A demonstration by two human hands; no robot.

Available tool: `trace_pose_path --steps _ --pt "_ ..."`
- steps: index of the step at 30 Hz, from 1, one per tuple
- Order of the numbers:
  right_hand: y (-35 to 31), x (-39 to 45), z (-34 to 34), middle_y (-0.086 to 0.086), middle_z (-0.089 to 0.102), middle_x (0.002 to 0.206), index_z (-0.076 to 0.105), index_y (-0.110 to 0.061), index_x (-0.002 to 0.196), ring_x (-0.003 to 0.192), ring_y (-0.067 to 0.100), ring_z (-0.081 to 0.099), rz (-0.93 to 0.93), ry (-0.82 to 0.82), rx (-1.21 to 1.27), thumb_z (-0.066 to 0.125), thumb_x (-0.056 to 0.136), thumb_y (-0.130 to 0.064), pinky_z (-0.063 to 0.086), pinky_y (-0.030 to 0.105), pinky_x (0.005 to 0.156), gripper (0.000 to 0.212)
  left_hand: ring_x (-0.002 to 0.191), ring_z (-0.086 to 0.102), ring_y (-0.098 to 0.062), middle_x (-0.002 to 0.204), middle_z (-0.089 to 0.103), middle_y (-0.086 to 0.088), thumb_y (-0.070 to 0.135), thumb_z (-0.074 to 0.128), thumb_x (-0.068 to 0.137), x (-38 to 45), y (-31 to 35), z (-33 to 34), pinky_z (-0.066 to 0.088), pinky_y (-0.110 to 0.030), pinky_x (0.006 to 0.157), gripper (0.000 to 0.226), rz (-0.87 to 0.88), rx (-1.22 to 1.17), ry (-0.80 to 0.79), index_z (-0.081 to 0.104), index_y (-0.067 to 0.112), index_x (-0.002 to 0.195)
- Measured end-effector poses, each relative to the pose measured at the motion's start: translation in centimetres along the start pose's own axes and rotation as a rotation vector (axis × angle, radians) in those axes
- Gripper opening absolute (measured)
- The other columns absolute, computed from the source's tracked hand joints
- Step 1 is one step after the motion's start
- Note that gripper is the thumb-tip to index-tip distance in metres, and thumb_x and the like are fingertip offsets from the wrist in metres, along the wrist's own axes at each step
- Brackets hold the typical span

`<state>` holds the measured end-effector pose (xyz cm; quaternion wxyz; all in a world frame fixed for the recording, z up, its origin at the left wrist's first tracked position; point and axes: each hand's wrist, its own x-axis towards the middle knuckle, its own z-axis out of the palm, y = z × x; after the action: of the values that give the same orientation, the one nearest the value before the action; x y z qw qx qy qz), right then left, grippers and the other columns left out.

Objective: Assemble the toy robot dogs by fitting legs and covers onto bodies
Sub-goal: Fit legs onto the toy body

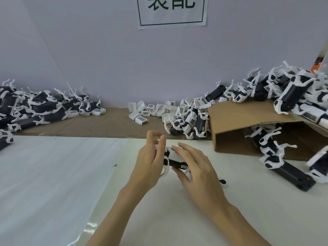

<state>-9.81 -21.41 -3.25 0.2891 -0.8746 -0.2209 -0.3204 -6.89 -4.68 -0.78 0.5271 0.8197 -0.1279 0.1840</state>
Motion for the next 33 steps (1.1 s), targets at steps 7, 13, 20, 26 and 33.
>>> trace_pose_path --steps 7,13,20,26,33 --pt "0.0 0.3 0.2 -0.006 0.067 0.119 0.067 -0.016 0.131 0.11 0.018 0.062 -0.065 0.058 -0.067 0.088 0.081 -0.015 0.054 0.04 0.091 0.054 0.064 0.062 -0.009 0.079 0.069 0.015 0.055 0.033 0.109 -0.2 0.1 0.3 0.042 -0.02 0.057 0.026 0.008 -0.015 0.02 0.046 0.033 0.112" --pt "-0.1 0.1 0.5 -0.006 0.057 0.142 0.053 -0.019 0.146 0.13 0.014 0.052 -0.023 -0.018 -0.018 0.081 0.088 -0.02 0.045 0.031 0.11 0.064 0.061 0.061 -0.007 0.075 0.069 0.013 0.046 0.037 0.114 -0.2 0.0 0.4 0.04 -0.018 0.057 0.021 0.0 -0.043 0.04 0.048 0.03 0.109" --pt "0.5 0.2 0.6 -0.001 0.069 0.133 0.061 -0.014 0.142 0.115 0.024 0.065 -0.015 0.05 -0.065 0.085 0.084 -0.01 0.054 0.036 0.1 0.063 0.075 0.066 -0.01 0.089 0.069 0.015 0.069 0.038 0.101 -0.5 0.5 0.1 0.049 -0.026 0.066 0.03 0.066 0.027 -0.027 0.049 0.041 0.105" --pt "1.5 0.4 -0.9 -0.025 0.062 0.135 0.054 -0.036 0.147 0.125 0.001 0.055 0.163 -0.157 0.279 0.074 0.096 -0.033 0.044 0.02 0.108 0.055 0.074 0.068 -0.008 0.081 0.074 0.012 0.069 0.063 0.088 -0.3 0.3 -0.7 0.051 -0.019 0.066 0.04 -0.023 -0.025 -0.146 0.056 0.038 0.113" --pt "2.9 0.9 -2.7 -0.009 0.071 0.106 0.07 -0.03 0.114 0.097 0.014 0.071 0.399 -0.445 0.633 0.066 0.101 -0.036 0.058 0.033 0.086 0.015 0.139 0.047 -0.017 0.137 0.06 0.016 0.032 0.072 0.092 -0.1 0.4 -2.8 0.042 -0.047 0.115 0.055 -0.002 -0.013 -0.508 0.055 0.042 0.143"
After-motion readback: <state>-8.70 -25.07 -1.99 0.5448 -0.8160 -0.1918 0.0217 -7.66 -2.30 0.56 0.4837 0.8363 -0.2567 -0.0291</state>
